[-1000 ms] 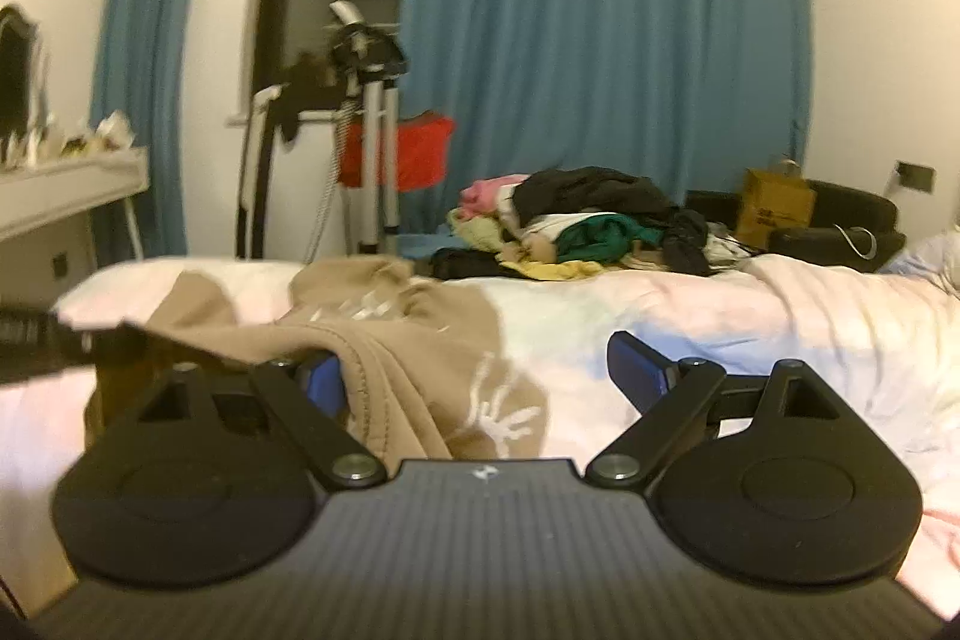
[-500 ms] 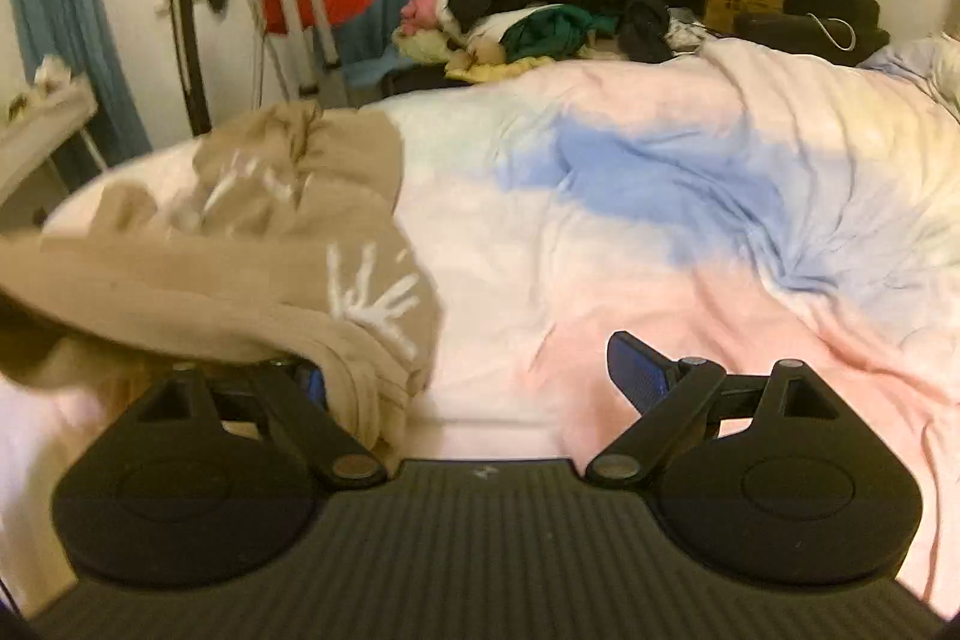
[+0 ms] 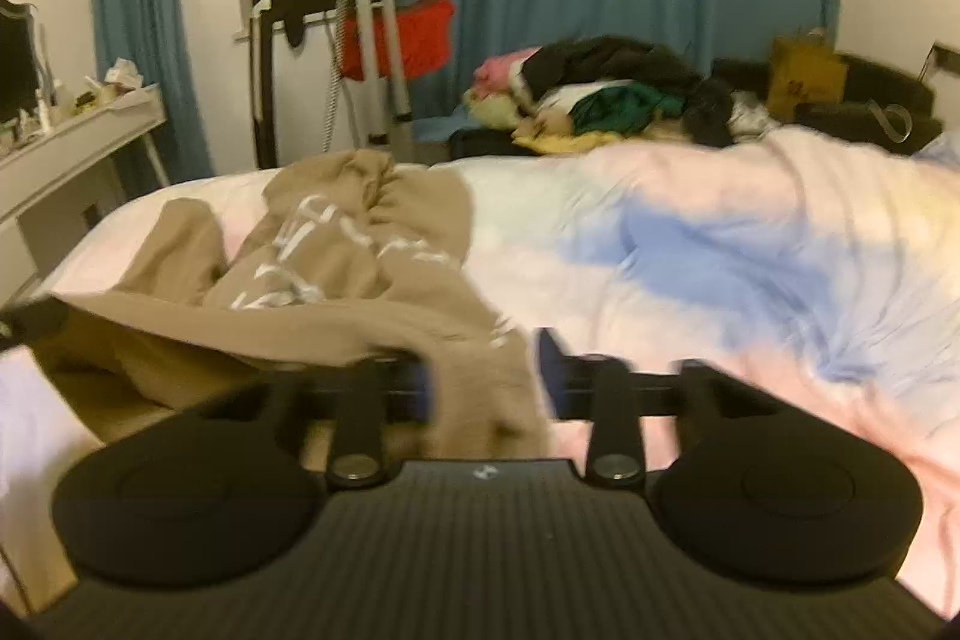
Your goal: Fold clothes
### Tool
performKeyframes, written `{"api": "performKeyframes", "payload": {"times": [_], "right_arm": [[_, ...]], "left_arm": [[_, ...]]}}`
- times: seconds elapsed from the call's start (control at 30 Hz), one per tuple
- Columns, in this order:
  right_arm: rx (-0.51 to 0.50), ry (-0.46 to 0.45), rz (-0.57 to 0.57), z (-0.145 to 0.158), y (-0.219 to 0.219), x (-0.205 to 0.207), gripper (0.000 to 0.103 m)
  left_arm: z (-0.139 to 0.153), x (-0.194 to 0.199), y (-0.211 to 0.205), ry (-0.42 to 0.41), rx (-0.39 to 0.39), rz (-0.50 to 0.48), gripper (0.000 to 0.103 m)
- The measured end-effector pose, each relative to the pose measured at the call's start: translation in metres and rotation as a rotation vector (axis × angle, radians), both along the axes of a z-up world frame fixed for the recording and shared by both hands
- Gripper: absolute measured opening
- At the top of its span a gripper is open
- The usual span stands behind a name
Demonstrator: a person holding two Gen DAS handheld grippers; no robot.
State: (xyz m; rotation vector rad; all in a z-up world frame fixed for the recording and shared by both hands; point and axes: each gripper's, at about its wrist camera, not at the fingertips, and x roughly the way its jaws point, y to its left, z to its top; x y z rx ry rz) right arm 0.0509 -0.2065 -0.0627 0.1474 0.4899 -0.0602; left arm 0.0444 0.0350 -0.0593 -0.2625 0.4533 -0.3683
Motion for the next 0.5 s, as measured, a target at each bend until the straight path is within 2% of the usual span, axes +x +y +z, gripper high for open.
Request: {"api": "performKeyframes", "payload": {"times": [0.1,0.17,0.23,0.33,0.4,0.47,0.5], "right_arm": [[0.027,-0.05,0.032,0.007,-0.002,-0.004,0.018],[0.012,-0.091,0.04,0.012,-0.003,-0.007,0.018],[0.017,-0.115,0.04,0.017,-0.004,-0.009,0.018],[0.04,-0.133,0.034,0.023,-0.01,-0.013,0.018],[0.049,-0.139,0.024,0.025,-0.014,-0.013,0.018],[0.06,-0.127,0.014,0.024,-0.019,-0.012,0.019],[0.064,-0.115,0.01,0.022,-0.021,-0.011,0.019]], "left_arm": [[-0.006,0.002,-0.004,0.034,0.043,0.003,0.019],[-0.011,0.002,-0.011,0.038,0.108,0.002,0.04],[-0.015,0.002,-0.018,0.041,0.174,0.001,0.052],[-0.028,0.005,-0.036,0.054,0.331,0.008,0.054],[-0.036,0.007,-0.043,0.059,0.42,0.065,0.056],[-0.041,0.014,-0.042,0.069,0.465,0.153,0.059],[-0.04,0.017,-0.038,0.066,0.447,0.193,0.061]]}}
